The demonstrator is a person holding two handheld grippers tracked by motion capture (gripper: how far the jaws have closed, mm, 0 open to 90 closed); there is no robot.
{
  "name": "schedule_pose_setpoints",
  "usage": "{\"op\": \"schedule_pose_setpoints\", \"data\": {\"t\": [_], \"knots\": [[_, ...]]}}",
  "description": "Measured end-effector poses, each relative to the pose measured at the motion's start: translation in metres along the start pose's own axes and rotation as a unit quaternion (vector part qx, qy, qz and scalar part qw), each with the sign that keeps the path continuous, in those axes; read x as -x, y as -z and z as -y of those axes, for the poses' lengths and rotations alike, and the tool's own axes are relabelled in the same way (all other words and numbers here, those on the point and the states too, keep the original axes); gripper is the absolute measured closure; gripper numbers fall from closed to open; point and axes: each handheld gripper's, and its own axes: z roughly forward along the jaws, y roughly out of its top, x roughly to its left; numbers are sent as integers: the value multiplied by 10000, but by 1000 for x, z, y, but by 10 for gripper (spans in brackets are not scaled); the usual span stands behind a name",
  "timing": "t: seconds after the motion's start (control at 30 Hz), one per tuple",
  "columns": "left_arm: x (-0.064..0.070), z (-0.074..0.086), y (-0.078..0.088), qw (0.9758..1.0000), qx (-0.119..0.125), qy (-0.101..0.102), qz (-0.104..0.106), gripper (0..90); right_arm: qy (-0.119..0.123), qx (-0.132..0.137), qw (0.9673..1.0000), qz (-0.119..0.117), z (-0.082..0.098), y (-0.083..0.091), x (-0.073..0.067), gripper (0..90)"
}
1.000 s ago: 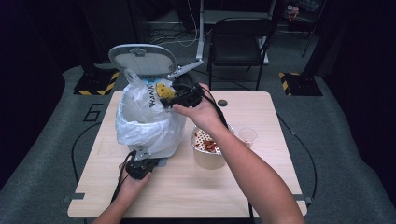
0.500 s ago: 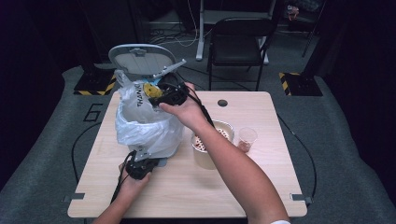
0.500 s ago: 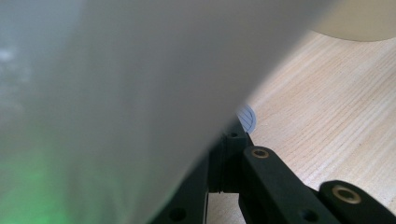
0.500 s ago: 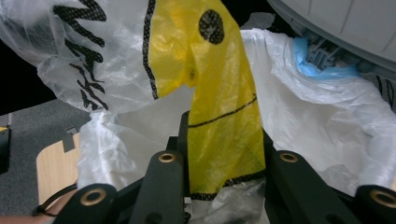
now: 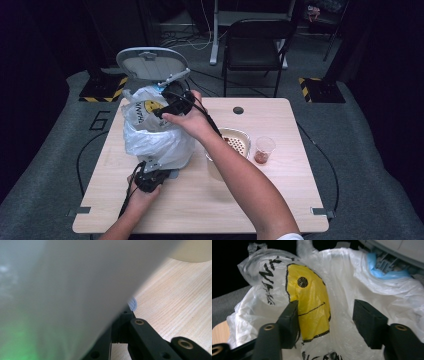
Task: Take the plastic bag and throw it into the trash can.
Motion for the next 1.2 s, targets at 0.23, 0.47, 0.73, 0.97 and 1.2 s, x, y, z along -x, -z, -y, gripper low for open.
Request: {"op": "schedule_pose_setpoints", "data": {"t": [0.23,0.47,0.73,0.97,1.2], "knots": [[-1,0,-1,10000,29,-51,41,900,202,53,9998,27,2,9,0,373],[1,0,-1,10000,37,17,-9,900,200,78,9998,-12,6,21,3,488],[0,0,-1,10000,42,45,-6,900,215,80,9997,-18,18,32,6,484],[1,0,-1,10000,48,61,-17,900,134,237,9996,101,39,62,14,448],[0,0,0,10000,-22,4,-24,900,59,287,9993,249,65,91,23,476]]}}
